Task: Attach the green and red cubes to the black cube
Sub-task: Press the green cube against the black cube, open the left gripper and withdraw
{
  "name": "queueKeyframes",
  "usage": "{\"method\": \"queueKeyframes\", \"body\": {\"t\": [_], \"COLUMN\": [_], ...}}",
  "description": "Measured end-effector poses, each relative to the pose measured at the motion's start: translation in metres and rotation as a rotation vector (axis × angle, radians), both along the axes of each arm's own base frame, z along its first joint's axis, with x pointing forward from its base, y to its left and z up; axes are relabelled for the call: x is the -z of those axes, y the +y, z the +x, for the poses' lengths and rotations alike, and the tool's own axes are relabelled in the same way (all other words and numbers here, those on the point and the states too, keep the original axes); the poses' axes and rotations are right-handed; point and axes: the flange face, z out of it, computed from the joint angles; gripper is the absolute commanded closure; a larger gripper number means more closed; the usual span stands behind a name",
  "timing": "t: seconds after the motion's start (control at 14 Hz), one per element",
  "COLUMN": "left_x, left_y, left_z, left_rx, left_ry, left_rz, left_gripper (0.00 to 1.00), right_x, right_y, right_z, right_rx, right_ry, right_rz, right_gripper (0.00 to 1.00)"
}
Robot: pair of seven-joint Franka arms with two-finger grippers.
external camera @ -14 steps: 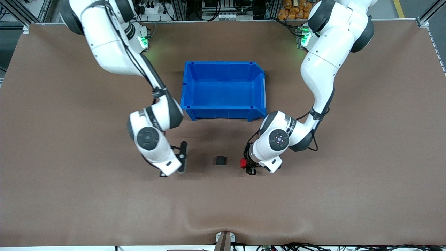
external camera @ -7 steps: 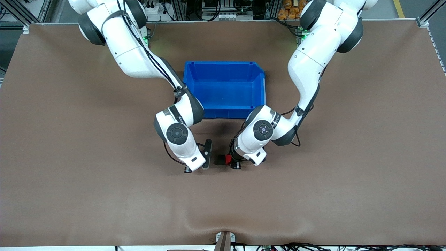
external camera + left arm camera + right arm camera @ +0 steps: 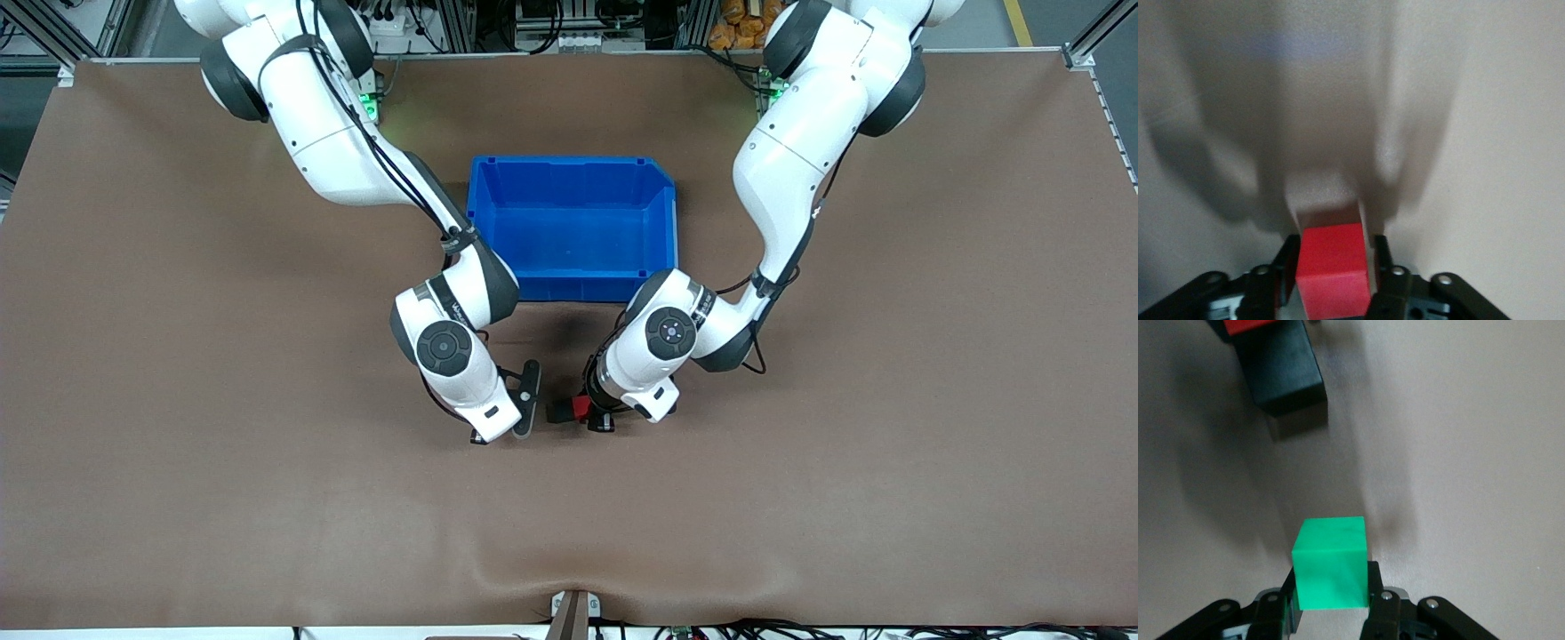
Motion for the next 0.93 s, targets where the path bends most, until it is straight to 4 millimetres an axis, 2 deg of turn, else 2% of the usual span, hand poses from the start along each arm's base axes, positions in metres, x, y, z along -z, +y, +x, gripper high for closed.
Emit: {"method": "queueKeyframes", "body": {"t": [0.21,0.36,0.57,0.71,0.93], "left_x": [-0.021,-0.048,-0.091,-0.11,-0.134], "left_y": [0.0,0.013,0.059,0.091,0.122], "left_z": [0.004,0.011,0.036,0.049,0.055], "left_rx": [0.023,0.061,0.112,0.147,0.213], "left_ry": [0.0,0.015,0.018,0.035,0.064], "left_rz": [0.026,0.074,0.113,0.137,0.167], "left_gripper": [0.0,0.0,0.0,0.0,0.0], "right_x": [-0.001,-0.003,-0.002,0.002,0.006], "right_y": [0.006,0.01,0.019,0.025,0.031], "right_z": [-0.002,-0.001,-0.004,-0.008,-0.012], "right_rx": [-0.006,-0.009,-0.021,-0.029,-0.031], "right_ry": [-0.009,-0.031,-0.057,-0.055,-0.052], "right_rz": [0.012,0.027,0.045,0.046,0.046], "right_gripper": [1.0,1.0,1.0,1.0,1.0]}}
